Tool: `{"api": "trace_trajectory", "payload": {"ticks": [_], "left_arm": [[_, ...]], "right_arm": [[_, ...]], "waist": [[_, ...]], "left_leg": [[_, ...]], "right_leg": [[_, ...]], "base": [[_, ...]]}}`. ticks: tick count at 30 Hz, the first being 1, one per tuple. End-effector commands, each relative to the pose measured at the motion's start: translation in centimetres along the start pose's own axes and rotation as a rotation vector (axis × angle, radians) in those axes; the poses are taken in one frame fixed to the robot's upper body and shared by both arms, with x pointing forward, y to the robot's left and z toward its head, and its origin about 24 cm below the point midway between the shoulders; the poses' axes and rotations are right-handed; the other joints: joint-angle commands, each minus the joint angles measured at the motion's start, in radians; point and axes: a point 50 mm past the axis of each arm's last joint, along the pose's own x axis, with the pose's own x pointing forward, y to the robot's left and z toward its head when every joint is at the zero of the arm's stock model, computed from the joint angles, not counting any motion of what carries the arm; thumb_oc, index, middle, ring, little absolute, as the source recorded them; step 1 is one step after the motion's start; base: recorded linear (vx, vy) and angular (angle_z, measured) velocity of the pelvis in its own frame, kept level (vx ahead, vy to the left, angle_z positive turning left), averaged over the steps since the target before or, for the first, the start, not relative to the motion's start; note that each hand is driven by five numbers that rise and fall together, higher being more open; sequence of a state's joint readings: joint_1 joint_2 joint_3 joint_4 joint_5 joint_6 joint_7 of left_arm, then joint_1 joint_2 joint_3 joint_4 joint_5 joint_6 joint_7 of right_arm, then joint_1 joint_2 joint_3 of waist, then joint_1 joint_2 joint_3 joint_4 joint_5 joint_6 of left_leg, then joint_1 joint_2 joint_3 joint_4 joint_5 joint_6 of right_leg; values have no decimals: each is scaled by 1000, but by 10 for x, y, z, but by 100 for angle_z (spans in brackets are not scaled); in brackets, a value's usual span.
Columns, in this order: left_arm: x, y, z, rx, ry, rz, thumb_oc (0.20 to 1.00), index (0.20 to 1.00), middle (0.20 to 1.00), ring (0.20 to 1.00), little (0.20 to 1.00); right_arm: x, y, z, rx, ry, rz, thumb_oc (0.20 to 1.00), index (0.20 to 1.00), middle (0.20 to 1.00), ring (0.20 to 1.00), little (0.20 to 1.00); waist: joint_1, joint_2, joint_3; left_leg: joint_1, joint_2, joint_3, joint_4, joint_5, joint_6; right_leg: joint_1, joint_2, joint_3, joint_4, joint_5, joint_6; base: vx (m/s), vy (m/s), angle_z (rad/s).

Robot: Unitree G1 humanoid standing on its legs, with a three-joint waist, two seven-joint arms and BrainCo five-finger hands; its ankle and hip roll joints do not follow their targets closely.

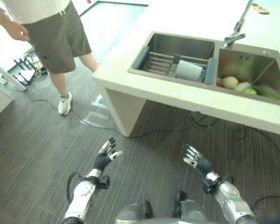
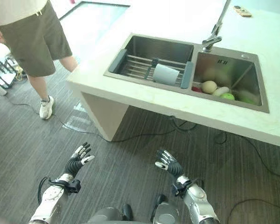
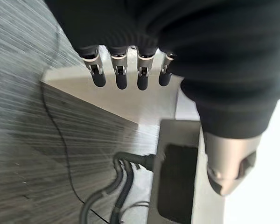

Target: Place the dishes in the dishwasher.

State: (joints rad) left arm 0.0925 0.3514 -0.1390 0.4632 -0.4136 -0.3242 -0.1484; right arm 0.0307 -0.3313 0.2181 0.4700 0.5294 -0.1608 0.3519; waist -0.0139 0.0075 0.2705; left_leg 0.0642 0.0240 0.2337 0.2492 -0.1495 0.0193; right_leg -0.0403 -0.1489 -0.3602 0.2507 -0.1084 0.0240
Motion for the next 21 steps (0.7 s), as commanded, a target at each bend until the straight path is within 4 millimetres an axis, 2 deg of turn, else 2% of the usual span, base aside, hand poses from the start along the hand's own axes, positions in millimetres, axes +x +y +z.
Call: {"api": "trace_trajectory", "payload": {"ticks": [1,2,5,6,7,9,11,16,18,19,20,21], "left_arm": [[12,-13,21,-12,-119,-69,1000,1000,1000,1000,1000],[12,-16,19,-6,-113,-79,1000,1000,1000,1000,1000],[8,-14,13,-23,-104,-65,1000,1000,1000,1000,1000],[6,-11,12,-33,-100,-57,1000,1000,1000,1000,1000],[6,-10,12,-37,-98,-55,1000,1000,1000,1000,1000],[5,-9,11,-40,-98,-55,1000,1000,1000,1000,1000],[4,-6,9,-48,-99,-52,1000,1000,1000,1000,1000],[7,-2,7,16,-83,-46,1000,1000,1000,1000,1000],[6,4,6,62,-71,-25,1000,1000,1000,1000,1000],[4,6,5,84,-65,-25,1000,1000,1000,1000,1000],[4,7,5,85,-64,-25,1000,1000,1000,1000,1000],[2,11,4,102,-55,-15,1000,1000,1000,1000,1000]], "right_arm": [[-6,-16,9,-34,-35,-46,1000,1000,1000,1000,1000],[-7,-19,7,-27,-30,-61,1000,1000,1000,1000,1000],[-10,-23,2,-23,-10,-78,1000,1000,1000,1000,1000],[-12,-25,0,-22,3,-92,1000,1000,1000,1000,1000],[-13,-27,-2,-22,12,-101,1000,1000,1000,1000,1000],[-16,-30,-8,-10,41,-131,1000,1000,1000,1000,1000],[-20,-34,-17,-13,85,-165,1000,1000,1000,1000,1000],[-34,-46,-43,81,172,-285,1000,1000,1000,1000,1000],[-45,-51,-60,110,231,-336,1000,1000,1000,1000,1000],[-51,-55,-67,168,243,-383,1000,1000,1000,1000,1000],[-51,-55,-67,168,244,-383,1000,1000,1000,1000,1000],[-56,-58,-71,189,244,-412,1000,1000,1000,1000,1000]], "waist": [[-2,-12,-12],[5,-11,-11],[22,6,-4],[25,24,-8],[29,33,-4],[40,44,0],[48,49,3],[40,49,-3],[48,45,-6],[51,42,-5],[52,44,-7],[47,50,-1]], "left_leg": [[-63,85,-25,206,20,-57],[-97,73,-49,229,32,-57],[-92,42,-108,102,51,-56],[-86,54,-139,-27,90,-78],[-83,64,-159,-90,122,-96],[-102,78,-199,-159,165,-120],[-124,81,-210,-180,179,-120],[-71,44,-187,-170,111,-69],[-66,12,-182,-152,78,-25],[-57,-11,-178,-155,62,10],[-60,-10,-178,-156,63,12],[-48,-27,-182,-165,53,37]], "right_leg": [[17,-13,39,14,-44,5],[31,-4,49,3,-45,-1],[51,21,85,-14,-51,8],[56,36,95,-20,-62,13],[67,41,103,-22,-71,17],[90,42,119,-32,-83,25],[115,33,128,-36,-95,30],[90,-16,128,25,-93,55],[83,-30,138,54,-92,66],[59,-39,153,136,-75,82],[54,-37,154,139,-70,82],[13,-33,168,242,-38,90]], "base": [[125,-206,-19],[115,-131,-13],[216,77,-37],[249,215,-57],[276,254,-42],[252,258,-24],[238,298,-44],[176,312,-32],[141,351,-14],[94,284,-40],[79,295,-51],[48,182,-48]]}}
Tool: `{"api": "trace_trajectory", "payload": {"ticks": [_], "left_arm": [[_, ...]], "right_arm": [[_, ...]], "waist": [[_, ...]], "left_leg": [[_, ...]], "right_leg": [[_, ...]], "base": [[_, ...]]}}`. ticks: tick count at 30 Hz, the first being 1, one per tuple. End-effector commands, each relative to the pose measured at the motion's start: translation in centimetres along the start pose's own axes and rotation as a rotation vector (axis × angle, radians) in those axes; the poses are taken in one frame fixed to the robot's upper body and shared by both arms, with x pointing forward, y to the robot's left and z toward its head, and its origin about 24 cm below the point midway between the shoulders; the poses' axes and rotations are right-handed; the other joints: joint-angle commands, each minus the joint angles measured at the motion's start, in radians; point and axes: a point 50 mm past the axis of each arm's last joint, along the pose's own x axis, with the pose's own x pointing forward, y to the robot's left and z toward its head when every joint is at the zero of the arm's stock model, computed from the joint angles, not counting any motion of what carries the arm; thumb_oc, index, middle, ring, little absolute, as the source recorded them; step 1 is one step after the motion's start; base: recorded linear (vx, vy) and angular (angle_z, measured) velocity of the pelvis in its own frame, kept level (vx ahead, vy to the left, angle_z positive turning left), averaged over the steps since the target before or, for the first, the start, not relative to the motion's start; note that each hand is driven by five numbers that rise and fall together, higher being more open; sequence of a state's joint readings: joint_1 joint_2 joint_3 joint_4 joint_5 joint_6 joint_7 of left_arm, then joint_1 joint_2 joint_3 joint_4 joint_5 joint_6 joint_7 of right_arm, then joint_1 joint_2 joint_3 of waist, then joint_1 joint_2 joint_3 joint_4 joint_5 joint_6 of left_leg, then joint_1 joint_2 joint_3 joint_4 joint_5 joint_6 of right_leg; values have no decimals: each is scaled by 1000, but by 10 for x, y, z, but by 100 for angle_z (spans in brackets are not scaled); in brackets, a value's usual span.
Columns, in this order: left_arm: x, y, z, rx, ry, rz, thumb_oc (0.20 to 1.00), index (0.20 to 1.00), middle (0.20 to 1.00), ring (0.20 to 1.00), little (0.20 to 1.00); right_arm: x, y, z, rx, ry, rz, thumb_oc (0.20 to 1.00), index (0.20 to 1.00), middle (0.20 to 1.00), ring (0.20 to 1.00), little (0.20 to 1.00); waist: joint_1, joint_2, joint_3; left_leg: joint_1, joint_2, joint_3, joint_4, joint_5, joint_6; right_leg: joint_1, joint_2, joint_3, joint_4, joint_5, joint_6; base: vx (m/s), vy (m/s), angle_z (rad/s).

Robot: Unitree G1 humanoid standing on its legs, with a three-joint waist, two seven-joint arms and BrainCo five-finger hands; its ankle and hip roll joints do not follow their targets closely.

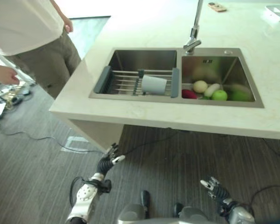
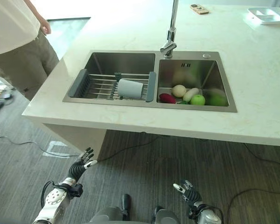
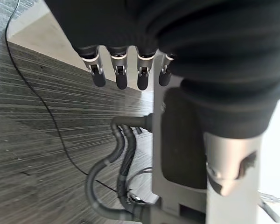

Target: Place the dishes in the dishwasher.

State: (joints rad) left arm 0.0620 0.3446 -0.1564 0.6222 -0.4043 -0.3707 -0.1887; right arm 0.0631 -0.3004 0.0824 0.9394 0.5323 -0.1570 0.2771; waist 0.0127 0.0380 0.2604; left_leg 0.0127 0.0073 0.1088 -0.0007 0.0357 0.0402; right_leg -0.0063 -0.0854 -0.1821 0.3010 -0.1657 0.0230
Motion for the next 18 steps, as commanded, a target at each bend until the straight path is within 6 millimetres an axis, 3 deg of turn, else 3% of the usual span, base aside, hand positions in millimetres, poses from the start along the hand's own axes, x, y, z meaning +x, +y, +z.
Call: {"api": "trace_trajectory", "payload": {"ticks": [1,3,4,6,10,11,13,15,16,18], "left_arm": [[2,9,26,92,-130,9,1000,1000,1000,1000,1000],[-1,17,26,74,-129,48,1000,1000,1000,1000,1000],[-2,21,28,62,-141,67,1000,1000,1000,1000,1000],[0,23,30,46,-151,89,1000,1000,1000,1000,1000],[5,17,27,20,-133,90,1000,1000,1000,1000,1000],[7,11,24,13,-116,88,1000,1000,1000,1000,1000],[10,7,23,-3,-105,92,1000,1000,1000,1000,1000],[11,3,20,-33,-95,92,1000,1000,1000,1000,1000],[12,1,19,-40,-91,83,1000,1000,1000,1000,1000],[13,-3,18,-42,-81,65,1000,1000,1000,1000,1000]], "right_arm": [[1,-4,20,26,-99,5,1000,1000,1000,1000,1000],[0,-8,17,13,-79,-6,1000,1000,1000,1000,1000],[1,-10,17,2,-62,-6,1000,1000,1000,1000,1000],[2,-13,15,4,-34,-12,1000,1000,1000,1000,1000],[-1,-22,1,67,43,-61,1000,1000,1000,1000,1000],[-4,-26,-7,94,79,-96,1000,1000,1000,1000,1000],[-7,-29,-12,108,98,-125,1000,1000,1000,1000,1000],[-10,-35,-15,94,107,-155,1000,1000,1000,1000,1000],[-12,-40,-14,93,102,-176,1000,1000,1000,1000,1000],[-15,-49,-10,115,83,-211,1000,1000,1000,1000,1000]], "waist": [[21,20,12],[25,18,21],[23,4,26],[9,-13,36],[-5,-16,18],[-12,-16,7],[-23,-18,3],[-31,-28,12],[-22,-32,22],[-13,-16,32]], "left_leg": [[9,-15,-54,81,-135,21],[25,-18,-27,73,-144,17],[37,-21,-4,73,-163,8],[66,-28,8,75,-207,6],[74,5,39,78,-211,-9],[76,40,58,80,-196,-30],[71,61,68,109,-198,-43],[43,64,62,227,-234,-46],[-17,59,38,313,-221,-54],[-48,79,31,265,-169,-76]], "right_leg": [[-38,-98,-9,216,28,92],[-61,-117,-38,163,56,96],[-69,-131,-56,36,86,109],[-107,-153,-40,-78,176,140],[-81,-127,-28,-118,135,147],[-46,-102,-45,-121,99,128],[-34,-90,-54,-118,78,110],[-17,-86,-58,-114,63,80],[-1,-80,-53,-126,60,62],[7,-68,-60,-141,56,56]], "base": [[61,213,-41],[40,33,-51],[49,-94,-63],[102,-163,-83],[204,-318,-4],[181,-325,22],[158,-328,31],[99,-238,36],[46,-117,29],[37,23,14]]}}
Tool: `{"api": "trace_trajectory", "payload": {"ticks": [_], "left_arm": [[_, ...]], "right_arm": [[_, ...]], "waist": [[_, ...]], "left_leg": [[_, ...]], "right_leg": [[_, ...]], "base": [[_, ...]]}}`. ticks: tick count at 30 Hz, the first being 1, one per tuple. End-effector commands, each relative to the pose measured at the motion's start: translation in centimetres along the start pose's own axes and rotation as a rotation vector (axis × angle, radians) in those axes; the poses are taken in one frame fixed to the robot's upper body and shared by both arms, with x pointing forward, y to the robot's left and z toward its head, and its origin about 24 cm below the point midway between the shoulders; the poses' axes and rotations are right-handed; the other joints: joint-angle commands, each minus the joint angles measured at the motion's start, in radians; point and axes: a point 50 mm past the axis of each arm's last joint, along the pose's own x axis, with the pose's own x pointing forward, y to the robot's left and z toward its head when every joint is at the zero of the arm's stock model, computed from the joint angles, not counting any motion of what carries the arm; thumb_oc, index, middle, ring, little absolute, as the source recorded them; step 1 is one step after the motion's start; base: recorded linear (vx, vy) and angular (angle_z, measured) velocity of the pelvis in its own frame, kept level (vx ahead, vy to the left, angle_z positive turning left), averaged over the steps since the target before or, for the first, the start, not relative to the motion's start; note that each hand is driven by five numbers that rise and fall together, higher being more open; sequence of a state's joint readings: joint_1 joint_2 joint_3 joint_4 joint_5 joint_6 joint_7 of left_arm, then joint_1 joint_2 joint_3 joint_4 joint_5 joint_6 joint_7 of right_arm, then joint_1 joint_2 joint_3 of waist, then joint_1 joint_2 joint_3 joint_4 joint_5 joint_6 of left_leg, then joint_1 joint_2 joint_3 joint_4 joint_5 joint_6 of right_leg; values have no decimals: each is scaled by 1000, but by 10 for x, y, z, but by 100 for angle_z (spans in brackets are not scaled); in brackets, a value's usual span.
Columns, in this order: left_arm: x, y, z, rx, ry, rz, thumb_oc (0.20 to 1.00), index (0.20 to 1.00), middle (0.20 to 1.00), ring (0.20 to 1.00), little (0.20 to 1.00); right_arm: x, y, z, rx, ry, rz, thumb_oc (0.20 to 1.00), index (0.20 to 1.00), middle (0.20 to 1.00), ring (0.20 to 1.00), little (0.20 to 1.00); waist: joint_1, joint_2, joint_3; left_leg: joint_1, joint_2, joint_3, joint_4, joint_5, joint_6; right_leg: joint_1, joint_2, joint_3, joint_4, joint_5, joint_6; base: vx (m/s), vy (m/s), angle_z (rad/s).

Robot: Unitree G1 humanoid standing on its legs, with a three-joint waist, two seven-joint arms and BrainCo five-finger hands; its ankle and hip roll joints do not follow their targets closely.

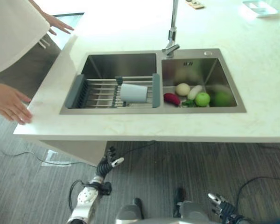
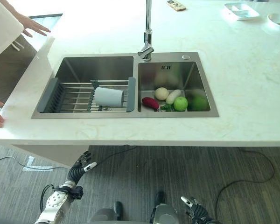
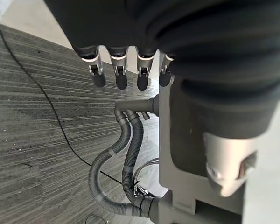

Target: Place the dishes in the dishwasher.

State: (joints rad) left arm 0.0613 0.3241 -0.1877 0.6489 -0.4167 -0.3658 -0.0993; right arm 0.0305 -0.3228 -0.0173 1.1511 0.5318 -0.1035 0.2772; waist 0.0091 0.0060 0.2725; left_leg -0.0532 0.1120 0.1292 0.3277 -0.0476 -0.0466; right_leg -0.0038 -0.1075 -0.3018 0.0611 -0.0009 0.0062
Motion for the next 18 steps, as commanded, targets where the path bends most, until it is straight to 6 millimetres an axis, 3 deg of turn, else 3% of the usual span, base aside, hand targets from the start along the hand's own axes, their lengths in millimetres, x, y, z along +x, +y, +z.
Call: {"api": "trace_trajectory", "payload": {"ticks": [1,2,5,10,18], "left_arm": [[12,0,26,-22,-110,-11,1000,1000,1000,1000,1000],[11,0,20,-13,-86,-17,1000,1000,1000,1000,1000],[11,1,7,19,-25,-5,1000,1000,1000,1000,1000],[1,15,-18,4,68,86,1000,1000,1000,1000,1000],[-13,22,-41,-31,163,131,1000,1000,1000,1000,1000]], "right_arm": [[-2,-16,18,29,-74,-51,1000,1000,1000,1000,1000],[-4,-21,19,32,-84,-54,1000,1000,1000,1000,1000],[-3,-18,16,54,-88,-53,1000,1000,1000,1000,1000],[-4,-10,-2,44,-39,-22,1000,1000,1000,1000,1000],[-3,-8,-5,52,8,-24,1000,1000,1000,1000,1000]], "waist": [[-5,31,22],[-2,48,28],[-4,59,10],[-2,53,-8],[12,39,-16]], "left_leg": [[21,-14,11,-142,-37,-8],[5,19,22,-223,38,-38],[39,34,31,-313,66,-41],[95,13,32,-344,36,-17],[123,-3,56,-366,12,-1]], "right_leg": [[11,-37,53,93,-114,75],[34,-35,41,83,-123,76],[40,-60,8,97,-139,87],[44,-85,1,102,-127,108],[61,-108,-10,42,-84,140]], "base": [[98,157,0],[124,197,2],[104,197,14],[106,112,-1],[11,21,2]]}}
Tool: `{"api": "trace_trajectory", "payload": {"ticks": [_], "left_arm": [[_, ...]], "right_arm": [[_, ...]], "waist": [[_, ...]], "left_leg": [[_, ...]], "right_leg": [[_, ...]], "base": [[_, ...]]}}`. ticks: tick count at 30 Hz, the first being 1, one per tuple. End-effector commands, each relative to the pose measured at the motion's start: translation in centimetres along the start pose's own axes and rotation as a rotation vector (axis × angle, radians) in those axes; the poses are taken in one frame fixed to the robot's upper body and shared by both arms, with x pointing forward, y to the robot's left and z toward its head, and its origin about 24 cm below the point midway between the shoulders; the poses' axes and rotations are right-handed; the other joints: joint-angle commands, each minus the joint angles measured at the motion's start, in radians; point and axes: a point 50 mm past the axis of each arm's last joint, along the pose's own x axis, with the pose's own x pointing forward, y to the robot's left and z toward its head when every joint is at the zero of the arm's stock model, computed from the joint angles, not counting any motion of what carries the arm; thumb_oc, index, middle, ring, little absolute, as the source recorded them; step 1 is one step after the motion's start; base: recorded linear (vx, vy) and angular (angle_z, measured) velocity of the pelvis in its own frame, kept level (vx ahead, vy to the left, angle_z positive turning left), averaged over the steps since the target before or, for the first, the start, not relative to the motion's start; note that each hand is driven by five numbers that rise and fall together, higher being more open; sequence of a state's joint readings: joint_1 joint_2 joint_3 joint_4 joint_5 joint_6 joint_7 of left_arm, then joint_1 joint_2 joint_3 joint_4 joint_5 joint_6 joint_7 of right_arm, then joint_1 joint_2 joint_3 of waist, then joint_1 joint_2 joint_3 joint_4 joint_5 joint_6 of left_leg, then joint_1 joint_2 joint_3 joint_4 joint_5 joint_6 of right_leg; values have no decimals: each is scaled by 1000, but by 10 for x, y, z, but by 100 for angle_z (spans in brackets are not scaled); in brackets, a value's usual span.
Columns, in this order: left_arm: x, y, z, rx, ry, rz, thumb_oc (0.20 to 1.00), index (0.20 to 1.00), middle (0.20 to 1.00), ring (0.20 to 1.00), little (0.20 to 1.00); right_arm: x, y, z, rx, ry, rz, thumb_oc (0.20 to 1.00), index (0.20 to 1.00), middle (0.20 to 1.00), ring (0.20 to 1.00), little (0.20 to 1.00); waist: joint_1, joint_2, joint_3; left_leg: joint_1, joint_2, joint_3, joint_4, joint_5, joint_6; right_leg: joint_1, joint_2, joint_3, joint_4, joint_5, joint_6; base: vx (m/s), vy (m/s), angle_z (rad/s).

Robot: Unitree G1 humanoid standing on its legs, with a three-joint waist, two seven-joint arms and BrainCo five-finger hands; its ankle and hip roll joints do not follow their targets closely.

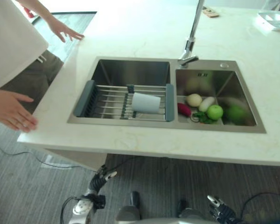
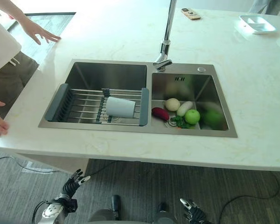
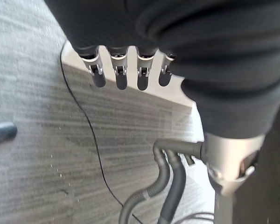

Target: Place the dishes in the dishwasher.

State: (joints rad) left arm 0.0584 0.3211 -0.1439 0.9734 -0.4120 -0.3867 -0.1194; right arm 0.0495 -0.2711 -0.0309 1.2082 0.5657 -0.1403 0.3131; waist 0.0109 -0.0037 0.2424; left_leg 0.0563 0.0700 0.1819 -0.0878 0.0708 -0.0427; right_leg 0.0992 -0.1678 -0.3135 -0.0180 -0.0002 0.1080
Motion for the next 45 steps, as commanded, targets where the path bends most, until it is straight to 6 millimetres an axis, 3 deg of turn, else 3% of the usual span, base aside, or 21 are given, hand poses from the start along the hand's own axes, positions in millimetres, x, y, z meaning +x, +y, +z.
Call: {"api": "trace_trajectory", "payload": {"ticks": [1,5,9,11,13,15,17,23,25,27,30,31,35,41,45], "left_arm": [[11,-11,14,-14,-60,1,1000,1000,1000,1000,1000],[3,9,-12,-28,129,130,1000,1000,1000,1000,1000],[-19,51,-35,-180,271,467,1000,1000,1000,1000,1000],[-42,86,-47,-376,314,730,1000,1000,1000,1000,1000],[-56,123,-33,-429,211,873,1000,1000,1000,1000,1000],[-69,171,15,-355,16,1000,1000,1000,1000,1000,1000],[-82,204,61,-205,-101,1086,1000,1000,1000,1000,1000],[-119,246,131,1,-314,1256,1000,1000,1000,1000,1000],[-139,256,189,121,-533,1256,1000,1000,1000,1000,1000],[-149,245,245,270,-695,1208,1000,1000,1000,1000,1000],[-152,221,288,359,-858,1096,1000,1000,1000,1000,1000],[-148,188,318,432,-993,930,1000,1000,1000,1000,1000],[-133,136,341,525,-1102,695,1000,1000,1000,1000,1000],[-107,64,350,638,-1148,390,1000,1000,1000,1000,1000],[-95,47,355,733,-1120,341,1000,1000,1000,1000,1000]], "right_arm": [[-1,-16,17,-47,4,-41,1000,1000,1000,1000,1000],[-1,-17,15,-67,22,-43,1000,1000,1000,1000,1000],[-5,-26,19,-44,18,-66,1000,1000,1000,1000,1000],[-7,-31,21,-53,20,-78,1000,1000,1000,1000,1000],[-9,-37,21,-62,27,-97,1000,1000,1000,1000,1000],[-14,-41,10,-44,36,-123,1000,1000,1000,1000,1000],[-14,-39,3,-15,33,-129,1000,1000,1000,1000,1000],[-7,-28,6,11,36,-118,1000,1000,1000,1000,1000],[-7,-28,3,31,48,-121,1000,1000,1000,1000,1000],[-7,-25,0,60,50,-117,1000,1000,1000,1000,1000],[-7,-23,-3,71,60,-114,1000,1000,1000,1000,1000],[-7,-21,-7,83,64,-112,1000,1000,1000,1000,1000],[-7,-20,-11,94,66,-107,1000,1000,1000,1000,1000],[-12,-24,-20,110,82,-108,1000,1000,1000,1000,1000],[-14,-24,-24,98,97,-109,1000,1000,1000,1000,1000]], "waist": [[10,49,12],[11,50,5],[7,59,4],[5,68,-3],[9,79,-11],[28,95,-22],[51,103,-37],[71,106,-54],[73,109,-61],[72,107,-71],[66,104,-79],[59,100,-80],[42,93,-85],[-8,83,-79],[-35,84,-76]], "left_leg": [[18,37,6,46,-110,-3],[26,34,11,47,-116,2],[33,34,9,49,-120,1],[38,36,10,46,-119,-2],[38,37,13,45,-118,-1],[36,34,4,41,-118,2],[34,32,-7,30,-114,0],[40,37,-16,20,-112,-6],[47,37,-12,20,-114,-7],[53,37,-6,16,-118,-10],[57,37,0,12,-117,-12],[65,36,4,12,-123,-14],[70,36,16,8,-123,-15],[87,33,45,6,-127,-12],[96,28,60,9,-131,-7]], "right_leg": [[-40,-50,2,112,-78,41],[-34,-56,2,114,-81,45],[-27,-59,2,110,-88,42],[-20,-60,3,101,-92,40],[-17,-61,3,93,-94,35],[-7,-60,-9,81,-94,35],[5,-55,-22,61,-91,36],[19,-39,-29,43,-94,29],[28,-32,-27,34,-93,27],[36,-26,-28,24,-93,27],[37,-21,-23,16,-89,26],[45,-18,-19,11,-89,29],[43,-14,-7,2,-82,32],[39,-9,31,-13,-65,42],[36,-10,54,-17,-54,47]], "base": [[-14,39,-14],[11,13,-5],[8,5,-4],[55,52,0],[27,47,-1],[-6,-18,3],[-9,-103,13],[7,-97,9],[10,-115,2],[18,-107,9],[9,-57,8],[23,-57,-4],[10,-21,-7],[25,-2,-21],[47,28,-18]]}}
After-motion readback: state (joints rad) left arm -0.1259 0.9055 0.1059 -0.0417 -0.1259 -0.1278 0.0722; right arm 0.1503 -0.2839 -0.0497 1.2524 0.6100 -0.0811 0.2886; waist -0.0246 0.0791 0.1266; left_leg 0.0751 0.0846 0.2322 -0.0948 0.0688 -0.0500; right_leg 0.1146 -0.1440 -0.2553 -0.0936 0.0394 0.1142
